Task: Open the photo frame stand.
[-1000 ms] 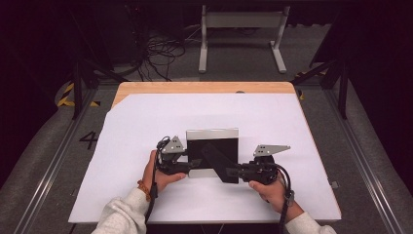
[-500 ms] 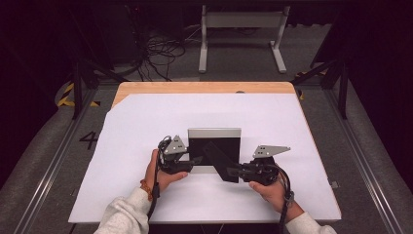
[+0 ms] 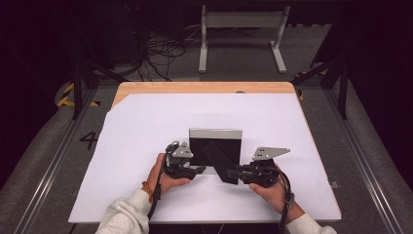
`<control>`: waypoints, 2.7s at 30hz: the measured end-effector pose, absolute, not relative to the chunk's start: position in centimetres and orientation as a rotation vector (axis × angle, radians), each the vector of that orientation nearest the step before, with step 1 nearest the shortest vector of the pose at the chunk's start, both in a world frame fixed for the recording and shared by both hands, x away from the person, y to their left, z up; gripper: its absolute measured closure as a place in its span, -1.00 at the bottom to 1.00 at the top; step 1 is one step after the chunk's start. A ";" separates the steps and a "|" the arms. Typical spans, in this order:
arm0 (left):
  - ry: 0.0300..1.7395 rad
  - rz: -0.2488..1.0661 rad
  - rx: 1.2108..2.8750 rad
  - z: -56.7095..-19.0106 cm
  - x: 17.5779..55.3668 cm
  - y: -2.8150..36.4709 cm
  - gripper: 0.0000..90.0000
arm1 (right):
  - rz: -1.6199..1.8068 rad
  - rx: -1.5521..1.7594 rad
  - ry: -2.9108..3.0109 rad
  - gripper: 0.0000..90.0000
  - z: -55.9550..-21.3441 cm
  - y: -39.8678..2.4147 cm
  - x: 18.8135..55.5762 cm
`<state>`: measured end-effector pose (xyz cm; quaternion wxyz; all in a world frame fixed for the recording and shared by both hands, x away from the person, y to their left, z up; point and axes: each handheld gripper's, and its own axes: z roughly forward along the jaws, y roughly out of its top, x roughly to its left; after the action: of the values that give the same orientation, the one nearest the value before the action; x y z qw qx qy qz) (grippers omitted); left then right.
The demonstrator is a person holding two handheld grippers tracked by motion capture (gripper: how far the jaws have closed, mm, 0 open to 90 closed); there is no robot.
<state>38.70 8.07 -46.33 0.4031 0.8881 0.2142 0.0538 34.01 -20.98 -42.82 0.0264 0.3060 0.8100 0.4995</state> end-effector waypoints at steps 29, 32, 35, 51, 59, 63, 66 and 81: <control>0.540 0.351 2.254 -46.0 38.8 8.1 0.38 | 1.397 0.903 2.471 0.72 -43.2 -20.4 34.3; 0.537 0.366 2.259 -46.0 38.8 8.1 0.37 | 1.390 0.897 2.475 0.72 -43.2 -20.3 34.2; 0.539 0.374 2.262 -45.9 38.8 8.1 0.36 | 1.383 0.895 2.476 0.73 -43.2 -20.3 34.2; 0.521 0.337 2.147 -44.6 38.4 9.8 0.42 | 1.344 0.893 2.493 0.76 -43.6 -20.1 33.9; 0.523 0.361 2.126 -44.0 38.1 10.1 0.51 | 1.336 0.883 2.512 0.78 -43.7 -20.1 33.8; 0.513 0.356 2.128 -43.9 38.0 10.1 0.53 | 1.330 0.879 2.520 0.79 -43.7 -20.1 33.6; 0.512 0.352 2.137 -44.0 38.0 10.1 0.54 | 1.323 0.875 2.522 0.79 -43.8 -20.1 33.6; 0.512 0.346 2.152 -44.2 37.8 9.9 0.53 | 1.299 0.856 2.539 0.82 -44.0 -20.0 33.1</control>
<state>37.81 9.88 -44.21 0.4361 0.8649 0.2059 0.1390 33.11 -19.97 -43.99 0.0818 0.2864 0.8499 0.4346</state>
